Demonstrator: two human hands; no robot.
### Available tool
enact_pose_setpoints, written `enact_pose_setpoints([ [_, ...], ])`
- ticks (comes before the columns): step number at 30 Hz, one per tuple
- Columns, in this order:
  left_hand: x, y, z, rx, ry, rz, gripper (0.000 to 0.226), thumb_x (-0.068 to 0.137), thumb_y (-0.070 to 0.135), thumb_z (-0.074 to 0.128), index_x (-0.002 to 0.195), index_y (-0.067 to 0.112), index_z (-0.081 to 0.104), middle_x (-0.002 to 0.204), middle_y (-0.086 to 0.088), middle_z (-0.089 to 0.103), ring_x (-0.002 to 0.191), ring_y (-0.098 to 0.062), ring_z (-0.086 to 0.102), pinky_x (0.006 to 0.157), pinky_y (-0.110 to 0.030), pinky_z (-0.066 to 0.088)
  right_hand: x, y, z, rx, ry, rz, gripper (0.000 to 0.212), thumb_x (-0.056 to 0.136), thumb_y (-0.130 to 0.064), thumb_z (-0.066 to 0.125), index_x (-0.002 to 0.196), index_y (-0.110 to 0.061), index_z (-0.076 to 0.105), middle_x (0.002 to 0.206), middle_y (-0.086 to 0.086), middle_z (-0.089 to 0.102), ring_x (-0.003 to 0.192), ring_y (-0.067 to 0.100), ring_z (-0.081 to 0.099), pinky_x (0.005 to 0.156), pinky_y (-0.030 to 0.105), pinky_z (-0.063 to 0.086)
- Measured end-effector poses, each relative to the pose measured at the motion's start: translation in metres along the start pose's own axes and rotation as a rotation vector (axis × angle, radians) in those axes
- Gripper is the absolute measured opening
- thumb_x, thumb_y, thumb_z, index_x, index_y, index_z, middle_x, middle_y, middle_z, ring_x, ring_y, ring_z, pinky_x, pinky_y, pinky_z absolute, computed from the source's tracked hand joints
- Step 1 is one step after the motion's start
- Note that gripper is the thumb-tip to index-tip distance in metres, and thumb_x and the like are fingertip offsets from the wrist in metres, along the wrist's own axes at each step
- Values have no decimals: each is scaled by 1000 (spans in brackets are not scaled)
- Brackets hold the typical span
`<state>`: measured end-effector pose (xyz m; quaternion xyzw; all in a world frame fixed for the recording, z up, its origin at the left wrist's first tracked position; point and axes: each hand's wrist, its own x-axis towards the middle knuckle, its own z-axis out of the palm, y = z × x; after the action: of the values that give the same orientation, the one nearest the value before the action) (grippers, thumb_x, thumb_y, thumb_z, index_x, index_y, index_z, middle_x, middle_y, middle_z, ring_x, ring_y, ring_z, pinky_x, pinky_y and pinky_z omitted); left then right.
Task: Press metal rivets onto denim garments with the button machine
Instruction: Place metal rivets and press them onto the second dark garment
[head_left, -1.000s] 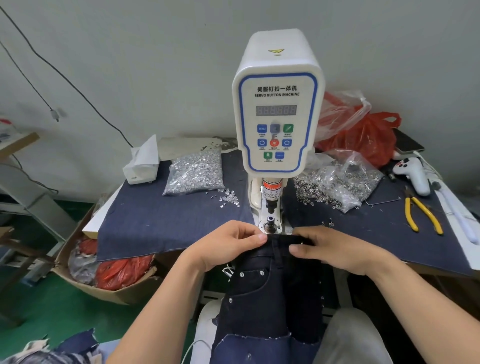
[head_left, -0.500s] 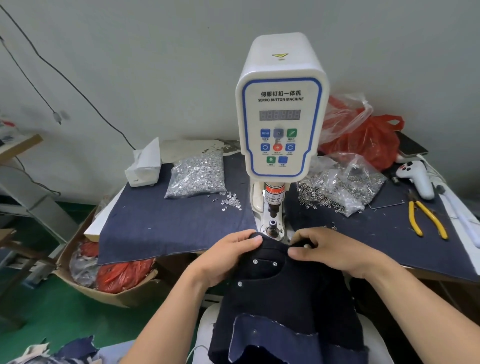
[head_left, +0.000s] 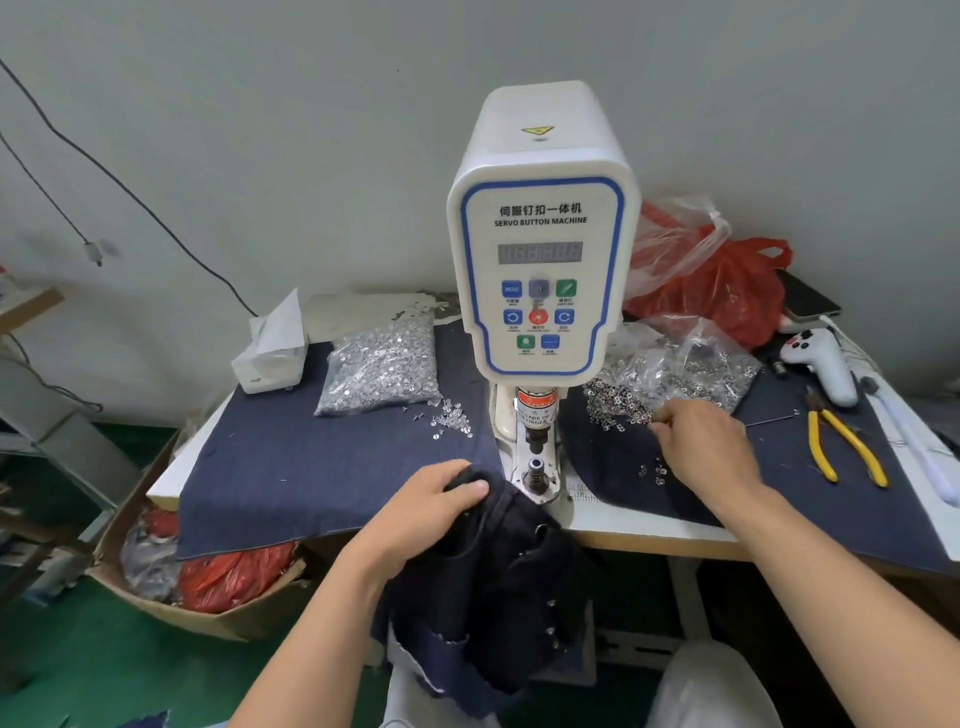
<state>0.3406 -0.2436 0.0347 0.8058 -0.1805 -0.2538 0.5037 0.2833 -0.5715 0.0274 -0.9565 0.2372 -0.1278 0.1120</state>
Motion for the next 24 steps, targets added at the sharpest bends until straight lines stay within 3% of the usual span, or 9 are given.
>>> enact_pose_setpoints([
  [3, 11, 3, -6, 105, 127, 3, 36, 86, 44, 55, 66, 22, 36, 63, 7, 38, 60, -12, 35, 64, -35, 30, 5, -4, 9, -99, -31, 1, 15, 98, -26, 67, 100, -13, 73, 99, 14, 69, 97, 40, 66, 75, 45, 54],
  [5, 22, -1, -6, 154, 216, -36, 51, 95, 56, 50, 68, 19, 30, 60, 7, 35, 57, -13, 33, 60, -33, 30, 8, -7, 12, -145, -33, -7, 15, 98, -27, 68, 101, -13, 72, 99, 13, 67, 97, 40, 66, 72, 43, 52],
  [8, 37, -12, -1, 259, 358, -127, 58, 103, 52, 47, 58, 21, 27, 49, 8, 38, 50, -13, 37, 59, -33, 35, 10, -9, 14, -165, -26, -28, 13, 98, -23, 66, 97, -11, 70, 99, 13, 65, 92, 40, 67, 70, 43, 52],
  [11, 43, -13, 3, 327, 328, -163, 62, 101, 46, 48, 48, 22, 28, 44, 7, 38, 43, -10, 34, 56, -32, 33, 9, -10, 13, -132, -22, -37, 10, 99, -18, 64, 94, -11, 70, 97, 13, 66, 89, 41, 67, 71, 46, 56],
  [16, 45, -11, -3, 208, 298, -191, 47, 95, 38, 51, 60, 22, 23, 55, 5, 31, 55, -15, 29, 61, -34, 28, 10, -6, 11, -41, -14, 1, 15, 96, -10, 57, 84, -12, 64, 79, 12, 67, 78, 38, 64, 68, 45, 54],
  [19, 46, -13, -5, 167, 320, -205, 42, 94, 34, 53, 63, 23, 26, 55, 8, 31, 53, -12, 31, 61, -34, 28, 12, -7, 10, 8, -32, 14, 17, 96, -9, 57, 81, -11, 66, 81, 13, 71, 80, 38, 66, 72, 42, 52],
  [21, 46, -14, -4, 189, 357, -217, 42, 95, 33, 54, 61, 22, 33, 50, 11, 38, 53, -11, 37, 59, -34, 32, 12, -10, 7, 47, -24, 21, 13, 97, -11, 61, 92, -11, 73, 93, 13, 75, 91, 38, 69, 78, 42, 51],
  [24, 45, -12, 1, 259, 428, -200, 45, 103, 41, 50, 67, 16, 54, 62, 8, 59, 71, -19, 58, 69, -37, 44, 8, -14, 2, 174, -14, 33, 8, 97, -15, 69, 95, -13, 77, 97, 6, 77, 96, 35, 70, 80, 40, 50],
])
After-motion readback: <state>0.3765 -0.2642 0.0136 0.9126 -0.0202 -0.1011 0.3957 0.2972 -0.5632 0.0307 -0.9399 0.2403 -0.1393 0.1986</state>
